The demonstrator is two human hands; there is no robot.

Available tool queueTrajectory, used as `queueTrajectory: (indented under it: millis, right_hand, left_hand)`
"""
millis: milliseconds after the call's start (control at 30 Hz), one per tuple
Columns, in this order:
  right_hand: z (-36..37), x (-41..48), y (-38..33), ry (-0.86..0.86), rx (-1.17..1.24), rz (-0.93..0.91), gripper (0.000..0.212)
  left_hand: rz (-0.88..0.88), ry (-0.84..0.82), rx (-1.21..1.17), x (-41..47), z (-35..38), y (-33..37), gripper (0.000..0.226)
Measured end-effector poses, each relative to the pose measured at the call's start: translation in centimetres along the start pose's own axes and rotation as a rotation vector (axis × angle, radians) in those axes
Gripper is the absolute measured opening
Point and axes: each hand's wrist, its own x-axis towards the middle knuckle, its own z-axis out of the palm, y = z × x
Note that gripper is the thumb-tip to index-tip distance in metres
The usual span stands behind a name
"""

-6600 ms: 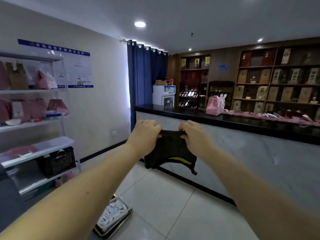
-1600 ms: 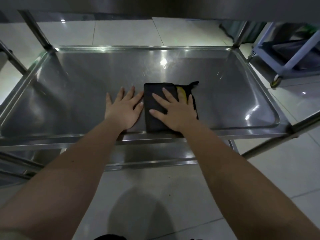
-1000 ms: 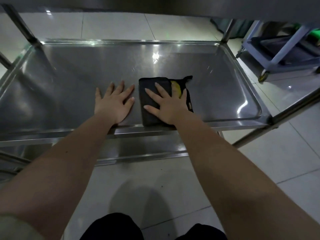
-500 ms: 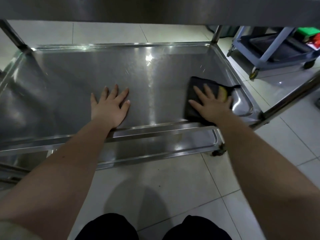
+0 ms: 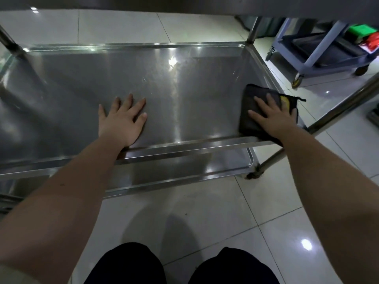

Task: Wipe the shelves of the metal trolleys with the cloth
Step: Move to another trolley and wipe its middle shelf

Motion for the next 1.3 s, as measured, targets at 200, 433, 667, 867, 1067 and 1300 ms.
queueTrajectory:
  millis: [200, 433, 667, 867, 1067, 1300]
  right_hand:
    - [0.5, -0.4, -7.2, 0.009, -0.011, -0.070, 0.069]
    - [1.2, -1.6, -23.7, -0.048, -0.072, -0.511, 0.070]
    - [-1.0, 5.4, -12.1, 0.004, 0.039, -0.145, 0.074]
    - [0.1, 1.3, -1.8, 0.037, -0.010, -0.051, 0.066]
    - [1.7, -3.7, -13.0, 0.024, -0.050, -0.207, 0.069]
    - [3.5, -9.0, -29.8, -0.031, 0.179, -0.413, 0.065]
  left_hand:
    - [-0.001, -0.018, 0.029, -0.1, -0.3, 0.6, 0.053]
    - [-0.025, -0.037, 0.012, -0.3, -0.7, 0.3, 0.054]
    - [-0.024, -0.004, 0.000, -0.1, -0.1, 0.1, 0.053]
    - [-0.023, -0.007, 0.003, -0.1, -0.2, 0.2, 0.054]
    - [-0.007, -0.070, -0.002, -0.1, -0.6, 0.1, 0.052]
    - [-0.064, 0.171, -0.619, -1.2, -3.5, -1.2, 0.055]
